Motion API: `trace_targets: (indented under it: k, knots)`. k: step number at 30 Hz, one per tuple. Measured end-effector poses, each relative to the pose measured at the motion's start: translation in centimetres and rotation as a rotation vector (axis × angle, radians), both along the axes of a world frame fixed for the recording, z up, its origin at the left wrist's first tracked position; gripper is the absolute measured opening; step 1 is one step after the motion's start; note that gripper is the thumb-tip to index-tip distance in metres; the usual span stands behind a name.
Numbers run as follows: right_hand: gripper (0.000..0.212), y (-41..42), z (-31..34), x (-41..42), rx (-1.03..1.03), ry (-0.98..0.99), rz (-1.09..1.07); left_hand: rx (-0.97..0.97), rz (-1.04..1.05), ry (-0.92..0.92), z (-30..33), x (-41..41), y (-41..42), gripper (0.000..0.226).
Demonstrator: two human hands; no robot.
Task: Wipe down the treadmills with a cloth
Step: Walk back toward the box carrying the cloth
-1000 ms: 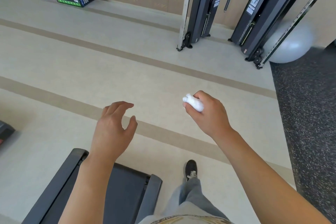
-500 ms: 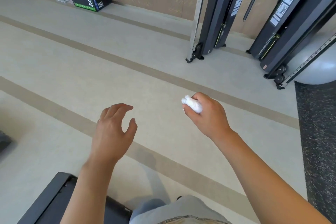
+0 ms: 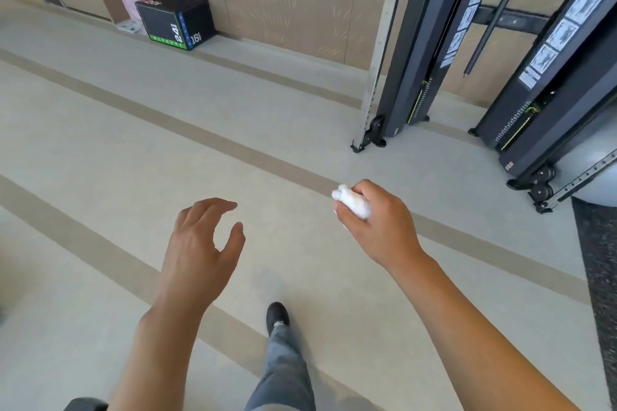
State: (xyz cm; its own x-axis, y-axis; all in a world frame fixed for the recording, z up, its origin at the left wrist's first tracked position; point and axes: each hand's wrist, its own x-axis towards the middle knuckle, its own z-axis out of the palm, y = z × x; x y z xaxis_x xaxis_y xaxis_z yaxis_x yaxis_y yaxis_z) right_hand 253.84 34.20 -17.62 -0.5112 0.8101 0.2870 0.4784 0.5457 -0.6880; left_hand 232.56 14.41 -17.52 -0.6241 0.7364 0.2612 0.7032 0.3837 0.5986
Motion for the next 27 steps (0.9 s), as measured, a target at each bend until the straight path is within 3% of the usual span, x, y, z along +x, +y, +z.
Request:
trace_targets:
  k: [12, 27]
  knots:
    - [0.035, 18.0, 2.9, -20.5, 0.032, 0.032, 0.021, 0.057, -0.028, 0.044, 3.0, -20.7, 17.7, 0.04]
    - [0.037, 38.9, 0.9, -36.4, -0.001, 0.01, 0.114, 0.037, 0.095, 0.02, 0.8, -34.2, 35.9, 0.041]
